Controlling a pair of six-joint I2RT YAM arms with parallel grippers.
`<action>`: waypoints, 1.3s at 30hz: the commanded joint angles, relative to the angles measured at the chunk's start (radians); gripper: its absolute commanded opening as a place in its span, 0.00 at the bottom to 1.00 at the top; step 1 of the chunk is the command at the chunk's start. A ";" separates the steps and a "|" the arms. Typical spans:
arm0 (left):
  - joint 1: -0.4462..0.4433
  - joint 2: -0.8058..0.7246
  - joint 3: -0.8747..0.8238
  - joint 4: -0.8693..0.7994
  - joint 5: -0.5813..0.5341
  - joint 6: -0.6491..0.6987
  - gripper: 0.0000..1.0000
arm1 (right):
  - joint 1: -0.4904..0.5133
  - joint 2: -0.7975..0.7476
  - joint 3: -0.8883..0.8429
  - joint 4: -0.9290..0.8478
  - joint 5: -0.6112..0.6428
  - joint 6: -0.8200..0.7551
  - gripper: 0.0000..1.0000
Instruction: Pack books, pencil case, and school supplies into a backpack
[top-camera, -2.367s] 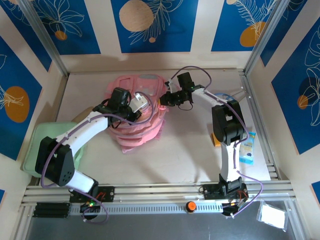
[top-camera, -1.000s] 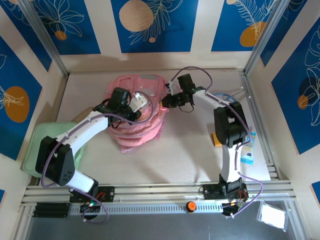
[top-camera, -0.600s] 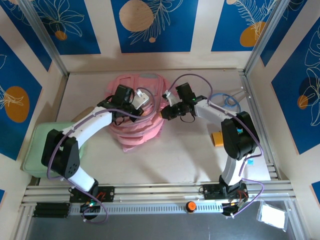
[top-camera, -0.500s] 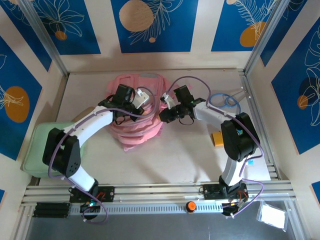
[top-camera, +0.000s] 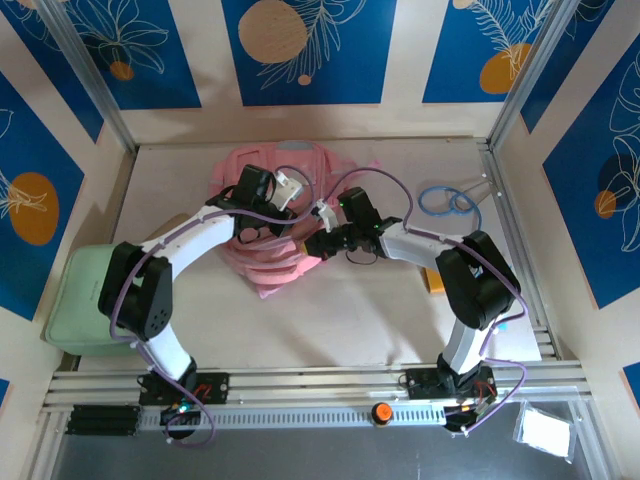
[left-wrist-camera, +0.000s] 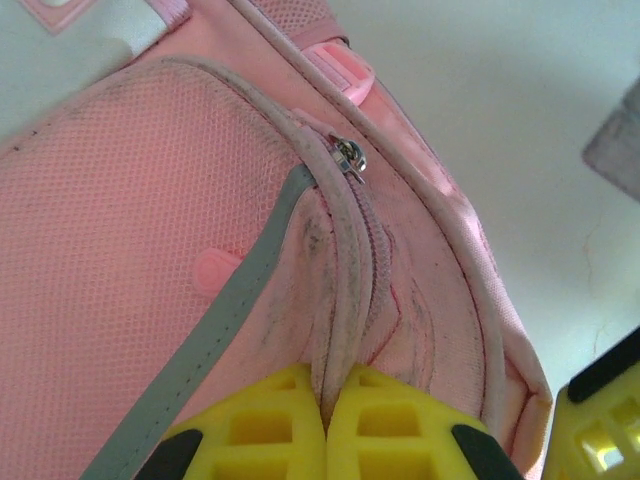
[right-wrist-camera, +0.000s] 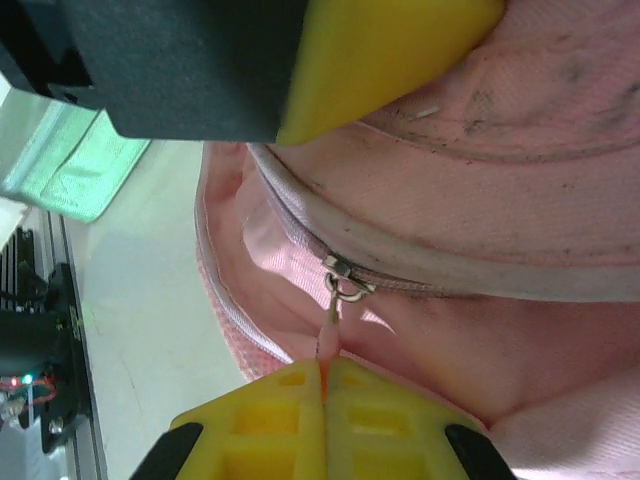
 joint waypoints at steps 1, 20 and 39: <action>0.022 0.002 0.032 0.145 0.020 -0.053 0.00 | -0.014 -0.084 -0.063 0.070 -0.038 0.104 0.00; 0.024 -0.103 -0.078 0.209 0.054 -0.087 0.00 | -0.197 -0.041 0.125 -0.108 -0.040 0.827 0.60; -0.040 -0.302 -0.093 -0.088 -0.268 -0.460 0.41 | -0.123 0.141 0.340 -0.049 -0.187 0.732 0.14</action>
